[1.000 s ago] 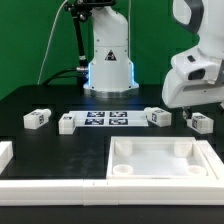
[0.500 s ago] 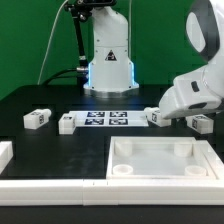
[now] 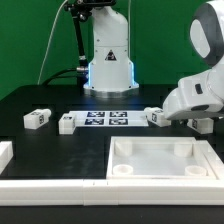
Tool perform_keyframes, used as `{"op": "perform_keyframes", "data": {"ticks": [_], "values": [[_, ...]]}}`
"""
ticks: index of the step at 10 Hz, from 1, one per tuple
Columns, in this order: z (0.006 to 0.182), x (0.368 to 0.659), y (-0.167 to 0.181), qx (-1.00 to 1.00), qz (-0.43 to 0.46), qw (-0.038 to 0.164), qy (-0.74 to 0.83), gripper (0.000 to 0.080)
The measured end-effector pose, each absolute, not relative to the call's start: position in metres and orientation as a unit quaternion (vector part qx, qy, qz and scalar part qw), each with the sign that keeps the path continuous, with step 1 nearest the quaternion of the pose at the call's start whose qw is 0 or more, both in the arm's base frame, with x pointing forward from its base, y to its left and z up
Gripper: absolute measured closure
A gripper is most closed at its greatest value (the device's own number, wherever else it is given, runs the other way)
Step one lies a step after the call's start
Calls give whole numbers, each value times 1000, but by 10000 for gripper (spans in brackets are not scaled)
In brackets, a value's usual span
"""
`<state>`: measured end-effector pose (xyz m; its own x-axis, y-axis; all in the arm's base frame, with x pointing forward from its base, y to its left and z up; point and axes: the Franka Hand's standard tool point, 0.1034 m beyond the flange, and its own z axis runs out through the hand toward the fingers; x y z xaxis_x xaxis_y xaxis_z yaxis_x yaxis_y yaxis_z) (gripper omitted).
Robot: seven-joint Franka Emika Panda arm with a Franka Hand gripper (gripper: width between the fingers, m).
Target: Assemble one leg
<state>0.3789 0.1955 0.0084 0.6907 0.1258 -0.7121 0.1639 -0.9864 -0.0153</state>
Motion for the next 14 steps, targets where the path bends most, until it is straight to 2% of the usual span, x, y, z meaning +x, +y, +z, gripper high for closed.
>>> {"op": "perform_keyframes", "data": {"ticks": [2,4,10,11,14], "values": [[8,378,195,919,-386,25,78,178],[8,378,194,919,-387,25,78,516],[9,379,193,918,-388,24,79,513],[25,393,188,918,-389,20,78,512],[57,415,172,913,-401,12,65,512]]}}
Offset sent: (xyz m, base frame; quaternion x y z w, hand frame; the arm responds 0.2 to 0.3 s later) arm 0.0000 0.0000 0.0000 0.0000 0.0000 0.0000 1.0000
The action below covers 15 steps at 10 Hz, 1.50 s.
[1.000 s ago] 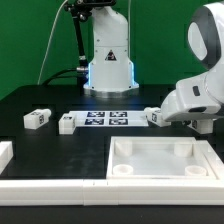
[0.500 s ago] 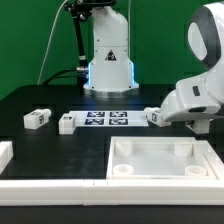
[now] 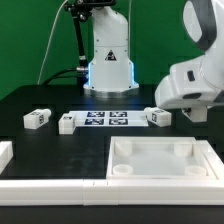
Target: Assemble one leg
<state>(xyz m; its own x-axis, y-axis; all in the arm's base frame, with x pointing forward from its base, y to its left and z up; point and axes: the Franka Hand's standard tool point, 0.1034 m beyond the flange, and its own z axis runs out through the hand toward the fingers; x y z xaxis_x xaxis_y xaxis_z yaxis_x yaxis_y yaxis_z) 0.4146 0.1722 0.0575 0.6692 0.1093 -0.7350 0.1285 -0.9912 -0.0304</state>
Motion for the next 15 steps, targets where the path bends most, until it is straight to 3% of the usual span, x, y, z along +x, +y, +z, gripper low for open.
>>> {"op": "perform_keyframes", "data": {"ticks": [3,4,11,14,15], "values": [[51,422,175,928,-368,6,63,512],[49,430,178,945,-321,-1,62,512],[88,468,164,997,6,-41,71,512],[86,467,167,988,123,-60,73,511],[83,463,165,991,99,-55,75,511]]}}
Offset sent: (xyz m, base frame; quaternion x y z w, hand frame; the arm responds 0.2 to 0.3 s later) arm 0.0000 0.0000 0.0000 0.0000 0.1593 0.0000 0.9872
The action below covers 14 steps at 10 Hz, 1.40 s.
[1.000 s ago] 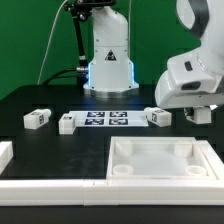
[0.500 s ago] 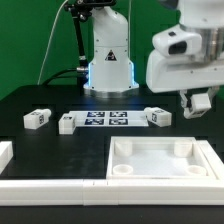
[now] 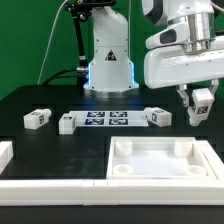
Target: Assemble one leg
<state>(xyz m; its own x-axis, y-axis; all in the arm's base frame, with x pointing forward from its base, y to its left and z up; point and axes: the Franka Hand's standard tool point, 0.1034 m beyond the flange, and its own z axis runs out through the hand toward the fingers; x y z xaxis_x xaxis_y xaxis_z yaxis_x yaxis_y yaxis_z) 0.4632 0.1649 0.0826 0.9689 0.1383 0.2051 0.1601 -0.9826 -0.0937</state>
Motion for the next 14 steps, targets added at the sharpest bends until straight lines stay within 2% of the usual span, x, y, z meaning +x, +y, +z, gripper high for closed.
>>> {"op": "perform_keyframes", "data": {"ticks": [4,8,12,14], "values": [[91,491,124,-984,-119,37,-130,511],[89,492,126,-981,-119,35,-152,511],[101,569,105,-974,-135,32,-177,511],[100,588,101,-973,-146,33,-176,511]]}}
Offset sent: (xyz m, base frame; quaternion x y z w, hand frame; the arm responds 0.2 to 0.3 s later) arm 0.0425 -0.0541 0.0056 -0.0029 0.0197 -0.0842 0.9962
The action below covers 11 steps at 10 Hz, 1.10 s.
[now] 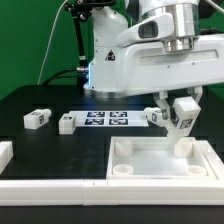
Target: Assemble one leg
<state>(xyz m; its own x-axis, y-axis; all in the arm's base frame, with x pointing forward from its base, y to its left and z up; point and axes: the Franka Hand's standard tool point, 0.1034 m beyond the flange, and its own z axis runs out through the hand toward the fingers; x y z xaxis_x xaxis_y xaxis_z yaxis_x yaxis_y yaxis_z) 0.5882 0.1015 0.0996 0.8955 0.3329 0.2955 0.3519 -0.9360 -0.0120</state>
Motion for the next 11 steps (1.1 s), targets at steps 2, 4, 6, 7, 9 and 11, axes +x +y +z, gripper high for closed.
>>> {"op": "perform_keyframes", "data": {"ticks": [2,4,6,7,9,11], "values": [[98,587,100,-970,-160,30,-179,511],[103,595,91,-953,-240,15,-184,511],[94,590,87,-953,-245,15,-176,511],[93,596,82,-958,-243,19,-153,511],[94,611,94,-961,-243,31,-129,511],[93,626,107,-959,-249,39,-128,511]]}}
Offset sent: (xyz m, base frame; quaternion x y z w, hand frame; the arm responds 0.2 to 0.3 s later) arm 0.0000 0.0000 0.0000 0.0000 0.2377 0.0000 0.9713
